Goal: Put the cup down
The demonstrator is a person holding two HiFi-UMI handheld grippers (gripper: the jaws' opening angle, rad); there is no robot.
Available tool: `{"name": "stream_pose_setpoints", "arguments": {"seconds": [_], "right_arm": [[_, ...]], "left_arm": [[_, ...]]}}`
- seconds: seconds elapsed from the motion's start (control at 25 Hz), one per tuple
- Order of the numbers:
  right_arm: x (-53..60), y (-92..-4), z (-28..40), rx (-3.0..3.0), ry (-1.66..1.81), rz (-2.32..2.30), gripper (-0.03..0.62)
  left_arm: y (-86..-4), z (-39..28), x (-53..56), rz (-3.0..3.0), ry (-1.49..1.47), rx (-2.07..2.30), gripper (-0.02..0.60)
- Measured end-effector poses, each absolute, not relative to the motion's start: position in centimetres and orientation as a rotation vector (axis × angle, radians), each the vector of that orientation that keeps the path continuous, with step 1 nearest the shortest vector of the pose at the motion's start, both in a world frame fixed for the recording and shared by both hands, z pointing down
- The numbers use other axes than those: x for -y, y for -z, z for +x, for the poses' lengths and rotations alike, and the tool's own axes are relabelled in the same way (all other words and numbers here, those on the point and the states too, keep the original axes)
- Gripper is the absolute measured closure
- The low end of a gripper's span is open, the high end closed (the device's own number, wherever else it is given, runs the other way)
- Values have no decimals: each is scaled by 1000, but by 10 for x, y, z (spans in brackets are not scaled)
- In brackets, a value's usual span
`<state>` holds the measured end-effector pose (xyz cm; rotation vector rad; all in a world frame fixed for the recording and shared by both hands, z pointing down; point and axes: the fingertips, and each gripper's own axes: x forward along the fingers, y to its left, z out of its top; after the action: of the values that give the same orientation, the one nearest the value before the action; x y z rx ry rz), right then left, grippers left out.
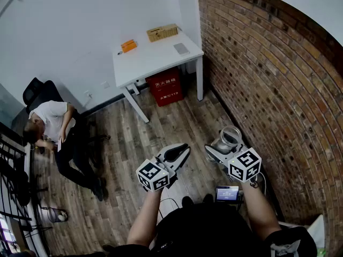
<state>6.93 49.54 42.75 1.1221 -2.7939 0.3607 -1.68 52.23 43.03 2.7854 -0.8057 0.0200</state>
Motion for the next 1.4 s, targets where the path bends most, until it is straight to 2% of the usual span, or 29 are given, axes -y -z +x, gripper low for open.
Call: {"name": "stream_pose_setpoints", "arguments": {"seconds": [1.0,1.4], "right_arm": [[-492,-428,66,2784,-332,1126,260],[-479,-439,98,2801,-386,1125,260]], "left_arm": [[-431,-19,-522,2781,-21,805,540],[-443,-6,-507,2759,-85,873,540]]}}
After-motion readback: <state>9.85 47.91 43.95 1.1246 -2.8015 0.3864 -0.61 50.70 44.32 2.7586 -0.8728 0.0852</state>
